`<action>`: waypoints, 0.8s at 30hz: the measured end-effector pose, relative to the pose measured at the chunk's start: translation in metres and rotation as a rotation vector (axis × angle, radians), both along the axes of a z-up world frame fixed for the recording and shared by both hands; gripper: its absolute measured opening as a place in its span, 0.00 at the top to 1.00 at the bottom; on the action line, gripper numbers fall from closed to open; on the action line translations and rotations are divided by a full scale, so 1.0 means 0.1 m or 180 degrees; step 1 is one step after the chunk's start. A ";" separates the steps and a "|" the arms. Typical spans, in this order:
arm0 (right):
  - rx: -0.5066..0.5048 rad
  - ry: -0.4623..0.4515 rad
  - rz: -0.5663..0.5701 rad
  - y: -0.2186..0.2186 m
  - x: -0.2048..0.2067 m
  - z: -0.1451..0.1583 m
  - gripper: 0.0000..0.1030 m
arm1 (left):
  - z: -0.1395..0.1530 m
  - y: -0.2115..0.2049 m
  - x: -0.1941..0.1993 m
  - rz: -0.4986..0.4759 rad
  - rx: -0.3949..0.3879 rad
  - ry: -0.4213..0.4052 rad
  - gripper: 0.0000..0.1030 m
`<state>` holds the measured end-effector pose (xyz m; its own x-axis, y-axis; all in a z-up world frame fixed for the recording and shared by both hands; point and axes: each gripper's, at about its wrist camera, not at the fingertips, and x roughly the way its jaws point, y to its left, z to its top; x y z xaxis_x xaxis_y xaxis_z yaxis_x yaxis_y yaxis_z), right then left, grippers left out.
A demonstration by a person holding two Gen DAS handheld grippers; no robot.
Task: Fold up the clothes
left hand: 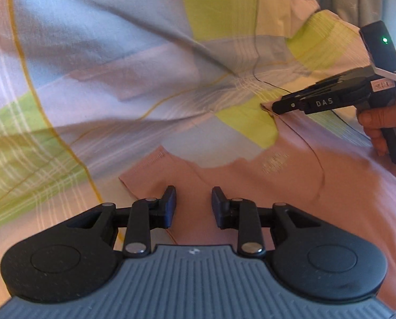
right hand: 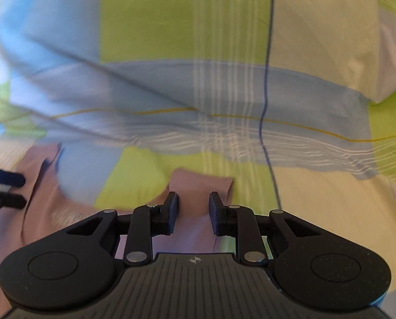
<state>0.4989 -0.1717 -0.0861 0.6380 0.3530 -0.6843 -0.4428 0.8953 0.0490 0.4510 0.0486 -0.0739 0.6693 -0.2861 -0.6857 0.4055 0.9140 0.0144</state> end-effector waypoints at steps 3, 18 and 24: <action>0.0062 0.0020 -0.0141 -0.02 0.11 0.01 0.79 | 0.03 0.05 0.03 0.0135 -0.0157 0.0005 0.76; 0.0036 0.0054 0.0040 -0.28 -1.00 0.03 0.75 | 0.08 0.12 0.07 0.0150 -0.0318 0.0066 0.76; 0.0028 0.0027 0.0064 -0.19 -0.86 -0.03 0.75 | -0.04 0.09 0.33 0.0249 -0.0288 0.0035 0.82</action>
<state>0.4127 -0.1911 -0.0892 0.6250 0.3718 -0.6864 -0.4603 0.8857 0.0607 0.4843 0.0573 -0.0776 0.6846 -0.2943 -0.6669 0.3324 0.9403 -0.0736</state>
